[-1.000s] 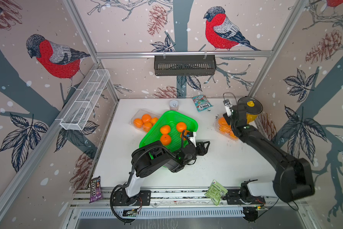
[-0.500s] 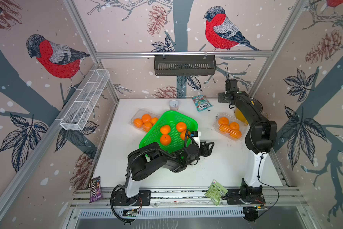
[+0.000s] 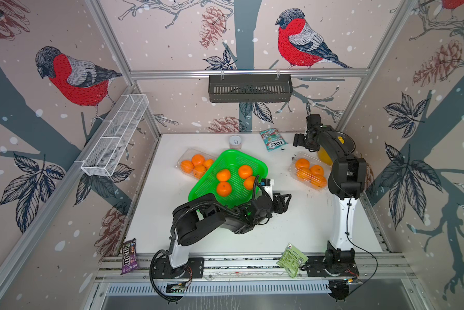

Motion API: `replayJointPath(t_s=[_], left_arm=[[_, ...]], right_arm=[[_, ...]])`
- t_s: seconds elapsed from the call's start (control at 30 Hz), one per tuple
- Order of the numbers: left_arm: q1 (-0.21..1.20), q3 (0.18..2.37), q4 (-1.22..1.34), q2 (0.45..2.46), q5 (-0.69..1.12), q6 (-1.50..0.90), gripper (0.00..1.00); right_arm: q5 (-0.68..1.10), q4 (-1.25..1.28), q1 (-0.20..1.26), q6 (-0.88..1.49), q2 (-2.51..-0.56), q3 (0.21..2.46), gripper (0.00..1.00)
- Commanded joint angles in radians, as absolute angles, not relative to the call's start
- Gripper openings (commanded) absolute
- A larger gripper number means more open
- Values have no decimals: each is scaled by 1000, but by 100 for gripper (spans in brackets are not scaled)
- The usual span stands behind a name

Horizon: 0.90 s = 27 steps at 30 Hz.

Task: Take oranges out of containers
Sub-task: Move the packing box to the center of the board.

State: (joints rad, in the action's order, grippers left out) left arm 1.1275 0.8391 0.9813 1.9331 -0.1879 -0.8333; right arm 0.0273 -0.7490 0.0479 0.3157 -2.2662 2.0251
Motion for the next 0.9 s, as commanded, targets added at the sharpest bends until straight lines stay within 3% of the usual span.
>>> replayJointPath(t_s=[0.0,0.2,0.47,0.87], left_arm=[[1129,833,976,1922,-209,-838,64],[1136,811,966,1908,-221,-868,62],[1179,742,986,1918,-245,-987,57],[1192,703,1099,2016,-217,-1094,52]], right_arm=[[116,-746,33,354,-2233,1968,91],[194,-718,37,352,-2162,1843,91],[284,-560,57,447,-1921,1518,91],[233,-513,114,432,-1633,1255,90]])
